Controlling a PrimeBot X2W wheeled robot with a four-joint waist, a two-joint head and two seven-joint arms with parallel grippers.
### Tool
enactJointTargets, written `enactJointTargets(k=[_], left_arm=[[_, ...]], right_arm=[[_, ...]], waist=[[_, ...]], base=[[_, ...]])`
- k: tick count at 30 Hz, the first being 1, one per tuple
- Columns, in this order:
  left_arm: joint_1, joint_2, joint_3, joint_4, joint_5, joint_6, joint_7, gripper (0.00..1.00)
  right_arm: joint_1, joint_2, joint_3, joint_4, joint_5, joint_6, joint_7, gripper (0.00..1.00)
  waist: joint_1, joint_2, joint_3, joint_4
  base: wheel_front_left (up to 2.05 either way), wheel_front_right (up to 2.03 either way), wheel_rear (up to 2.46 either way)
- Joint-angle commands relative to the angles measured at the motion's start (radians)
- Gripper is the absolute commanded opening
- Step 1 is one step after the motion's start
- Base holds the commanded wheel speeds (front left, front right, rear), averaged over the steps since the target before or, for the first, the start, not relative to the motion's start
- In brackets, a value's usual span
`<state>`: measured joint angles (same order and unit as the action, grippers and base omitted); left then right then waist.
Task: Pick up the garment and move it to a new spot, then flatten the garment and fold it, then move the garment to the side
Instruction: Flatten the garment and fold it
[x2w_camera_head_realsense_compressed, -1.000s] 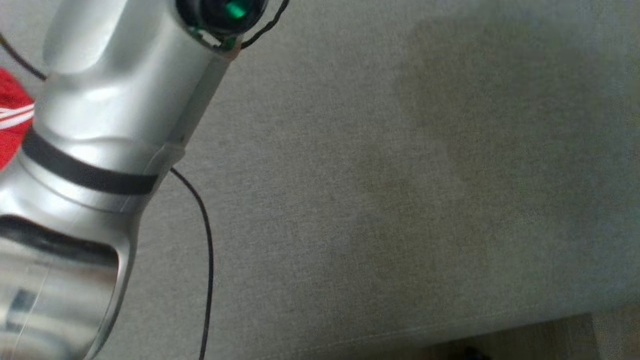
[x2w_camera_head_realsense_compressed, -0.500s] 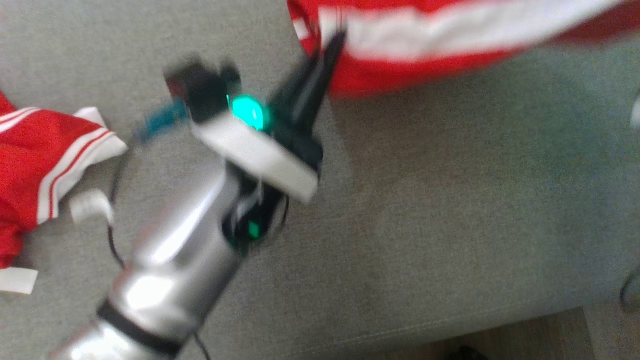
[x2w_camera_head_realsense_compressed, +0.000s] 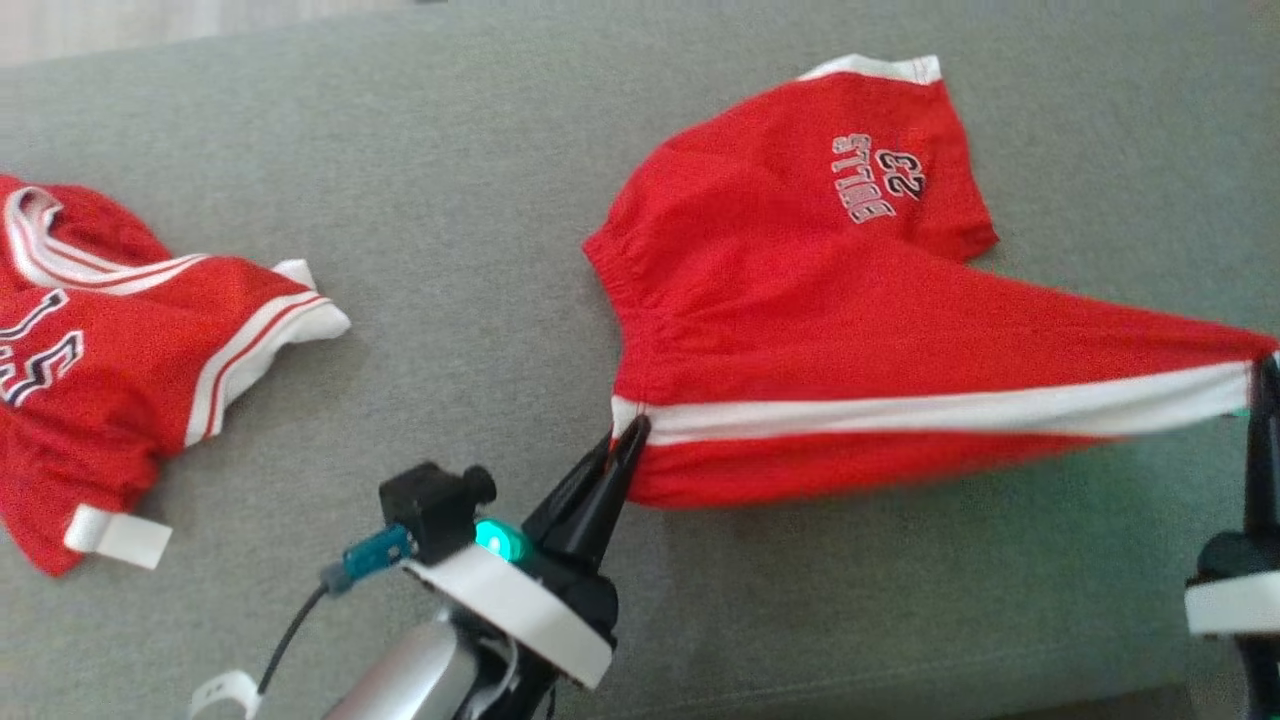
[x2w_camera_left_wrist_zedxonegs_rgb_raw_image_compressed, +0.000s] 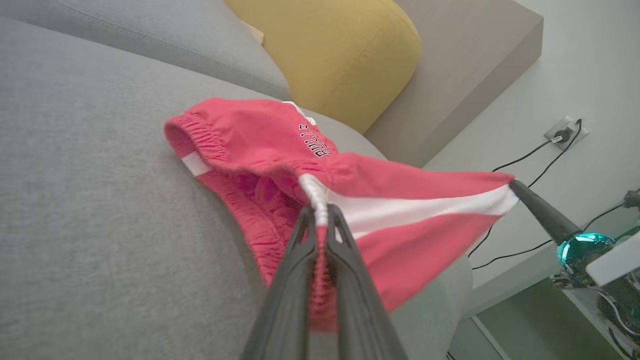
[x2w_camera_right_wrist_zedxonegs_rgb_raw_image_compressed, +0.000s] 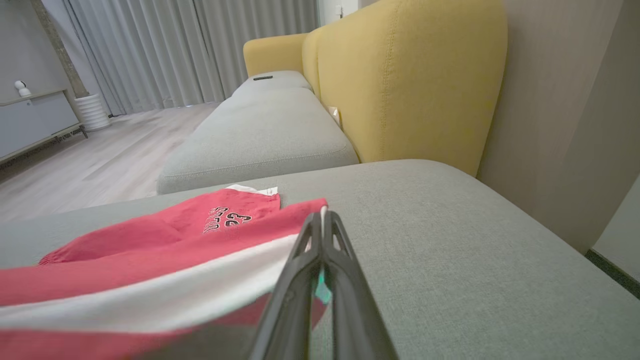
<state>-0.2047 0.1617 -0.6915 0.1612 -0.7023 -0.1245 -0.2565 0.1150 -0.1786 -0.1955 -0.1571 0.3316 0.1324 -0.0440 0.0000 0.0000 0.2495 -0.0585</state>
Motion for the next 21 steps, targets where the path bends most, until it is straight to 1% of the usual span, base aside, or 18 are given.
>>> enactJointTargets(k=[1, 8, 11, 14, 21], left_arm=[[-0.004, 0.009, 0.039, -0.036, 0.011, -0.006, -0.005, 0.0], [0.097, 0.035, 0.052, -0.08, 0.032, -0.006, -0.005, 0.0], [0.124, 0.044, 0.068, -0.098, 0.036, -0.006, -0.005, 0.0], [0.132, 0.05, 0.071, -0.094, 0.038, -0.006, -0.005, 0.0], [0.1, 0.085, -0.026, -0.064, 0.002, -0.006, -0.005, 0.0]], right_arm=[[0.006, -0.02, 0.008, -0.052, 0.001, -0.002, 0.01, 0.0], [0.138, -0.025, -0.002, -0.168, 0.013, -0.002, 0.107, 0.0], [0.168, -0.023, -0.005, -0.189, 0.013, -0.002, 0.131, 0.0], [0.19, -0.026, 0.009, -0.184, 0.002, -0.002, 0.151, 0.0], [0.202, -0.02, 0.03, -0.177, -0.006, -0.002, 0.165, 0.0]], waist=[[0.0, 0.0, -0.013, 0.014], [0.0, 0.0, -0.051, 0.047], [0.0, 0.0, -0.068, 0.058], [0.0, 0.0, -0.072, 0.067], [0.0, 0.0, -0.063, 0.073]], base=[[0.0, 0.0, 0.0], [0.0, 0.0, 0.0], [0.0, 0.0, 0.0], [0.0, 0.0, 0.0], [0.0, 0.0, 0.0]])
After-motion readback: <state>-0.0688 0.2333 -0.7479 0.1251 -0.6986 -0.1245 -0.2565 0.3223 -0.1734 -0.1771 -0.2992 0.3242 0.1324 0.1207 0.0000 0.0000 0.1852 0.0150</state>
